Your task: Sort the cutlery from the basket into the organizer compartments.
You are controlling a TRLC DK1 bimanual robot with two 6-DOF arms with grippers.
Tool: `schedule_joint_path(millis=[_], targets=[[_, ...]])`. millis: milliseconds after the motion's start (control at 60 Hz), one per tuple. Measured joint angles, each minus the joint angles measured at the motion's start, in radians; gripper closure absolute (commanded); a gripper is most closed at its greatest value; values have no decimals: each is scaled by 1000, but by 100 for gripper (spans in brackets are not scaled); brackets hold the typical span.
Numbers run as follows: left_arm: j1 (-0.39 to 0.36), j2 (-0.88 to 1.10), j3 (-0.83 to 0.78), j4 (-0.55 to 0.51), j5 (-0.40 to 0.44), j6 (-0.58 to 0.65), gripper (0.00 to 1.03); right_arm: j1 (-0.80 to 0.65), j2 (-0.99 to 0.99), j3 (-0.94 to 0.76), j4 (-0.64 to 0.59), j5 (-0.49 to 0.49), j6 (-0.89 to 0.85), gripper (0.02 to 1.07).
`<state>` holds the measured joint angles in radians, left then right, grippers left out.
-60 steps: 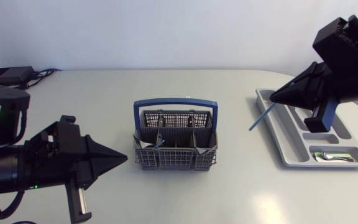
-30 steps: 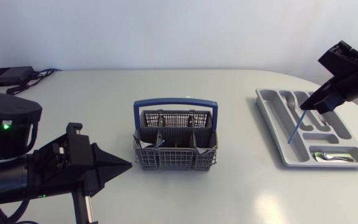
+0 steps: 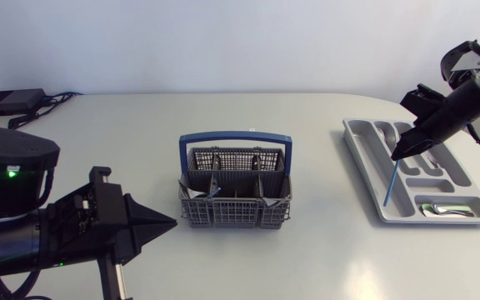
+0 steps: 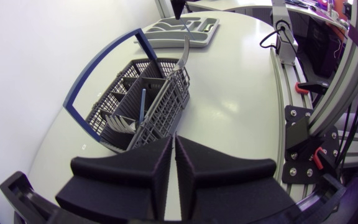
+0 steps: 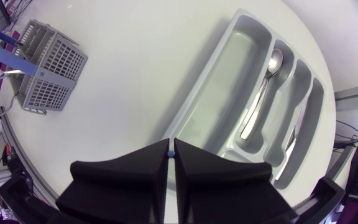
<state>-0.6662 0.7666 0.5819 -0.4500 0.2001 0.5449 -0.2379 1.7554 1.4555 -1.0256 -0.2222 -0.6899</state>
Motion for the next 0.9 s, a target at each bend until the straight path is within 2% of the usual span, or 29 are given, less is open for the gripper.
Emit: schedule_joint_path(millis=[183,367,450,567,633,750,817,900], targets=[[-6,0,0,0,0,0,96,-8,117,58,37,-1,35,101],[-6,2,0,8,0,-12,95,-13,164,58,218,0,87,101],[-8,3,0,15,0,-23,95,-13,176,57,298,0,113,85],[-15,4,0,16,-5,-27,95,-12,220,57,356,18,140,83],[-24,4,0,21,-21,-32,95,-11,269,57,378,40,156,72],[-32,4,0,23,-31,-43,95,-5,315,58,383,48,174,71],[-37,3,0,24,-45,-48,95,-4,321,57,391,48,175,64],[-44,-7,-4,35,-53,-55,95,-3,306,54,418,48,179,63]])
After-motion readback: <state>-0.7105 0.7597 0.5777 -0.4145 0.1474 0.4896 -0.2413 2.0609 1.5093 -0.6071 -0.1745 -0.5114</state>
